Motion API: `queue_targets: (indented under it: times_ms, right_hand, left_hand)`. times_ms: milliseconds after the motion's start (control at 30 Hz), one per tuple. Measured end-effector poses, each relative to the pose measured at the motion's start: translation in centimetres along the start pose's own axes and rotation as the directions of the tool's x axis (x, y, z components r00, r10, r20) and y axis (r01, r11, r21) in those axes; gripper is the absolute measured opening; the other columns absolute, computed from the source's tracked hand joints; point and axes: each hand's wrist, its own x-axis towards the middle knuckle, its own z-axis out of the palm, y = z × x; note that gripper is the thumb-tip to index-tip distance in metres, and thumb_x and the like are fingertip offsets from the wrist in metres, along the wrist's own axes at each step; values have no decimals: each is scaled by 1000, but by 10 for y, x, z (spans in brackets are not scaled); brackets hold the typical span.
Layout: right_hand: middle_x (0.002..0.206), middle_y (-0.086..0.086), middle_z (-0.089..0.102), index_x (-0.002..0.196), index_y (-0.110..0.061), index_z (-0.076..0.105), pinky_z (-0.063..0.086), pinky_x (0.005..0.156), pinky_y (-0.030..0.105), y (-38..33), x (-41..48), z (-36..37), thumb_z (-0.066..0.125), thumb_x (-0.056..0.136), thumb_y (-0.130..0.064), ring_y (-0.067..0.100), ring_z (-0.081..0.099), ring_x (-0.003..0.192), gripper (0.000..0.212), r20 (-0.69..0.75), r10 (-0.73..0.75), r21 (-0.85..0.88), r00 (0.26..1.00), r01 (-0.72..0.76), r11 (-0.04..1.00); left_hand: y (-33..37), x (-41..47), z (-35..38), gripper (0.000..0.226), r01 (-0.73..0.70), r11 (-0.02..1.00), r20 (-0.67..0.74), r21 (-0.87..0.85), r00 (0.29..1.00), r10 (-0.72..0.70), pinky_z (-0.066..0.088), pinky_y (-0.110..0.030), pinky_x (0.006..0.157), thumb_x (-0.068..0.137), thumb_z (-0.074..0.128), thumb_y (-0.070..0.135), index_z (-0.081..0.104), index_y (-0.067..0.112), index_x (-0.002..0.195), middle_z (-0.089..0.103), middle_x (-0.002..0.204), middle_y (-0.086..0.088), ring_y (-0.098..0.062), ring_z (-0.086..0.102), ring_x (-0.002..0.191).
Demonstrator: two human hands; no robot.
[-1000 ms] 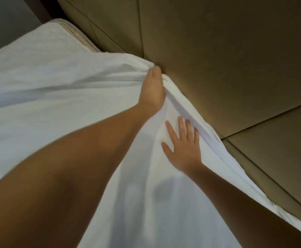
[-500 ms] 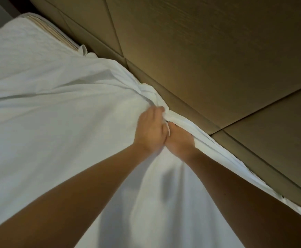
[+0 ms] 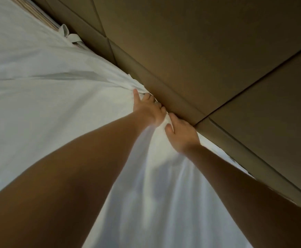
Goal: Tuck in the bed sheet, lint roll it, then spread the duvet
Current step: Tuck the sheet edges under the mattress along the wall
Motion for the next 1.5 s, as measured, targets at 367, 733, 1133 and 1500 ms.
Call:
queue_targets:
  times_ms: [367,733,1133,1500]
  right_hand:
    - [99,22,63,106,7,62,49,84,39,19,-67,16,33,81,-16,36,58,88,45,-307,123,10,944,-126,992]
    - [100,13,66,105,-3,64,48,79,35,44,-118,-9,35,80,-24,32,64,91,44,-194,113,-50,975,-125,991]
    - [139,7,37,145,-13,29,20,101,32,85,-130,-6,11,91,-38,24,32,128,62,-110,270,-175,956,-286,942]
    - [121,19,60,124,2,57,40,99,46,106,-183,-1,25,87,-34,37,57,110,61,-293,308,-64,905,-341,938]
  left_hand:
    - [49,-68,35,54,-295,951,-294,-95,921,257,3,-40,114,98,12,35,32,17,145,29,152,-2,-18,18,142]
    - [93,-75,26,43,-182,983,-252,-39,953,166,25,-39,101,90,34,31,50,15,126,50,129,-5,-25,37,125]
    - [148,-82,26,48,-258,961,-31,96,965,262,4,-46,114,99,19,39,23,31,146,31,150,-1,-19,22,140]
    - [169,-128,52,69,-430,903,-240,-1,876,417,7,-36,113,87,2,42,29,20,147,27,153,-2,-17,19,142]
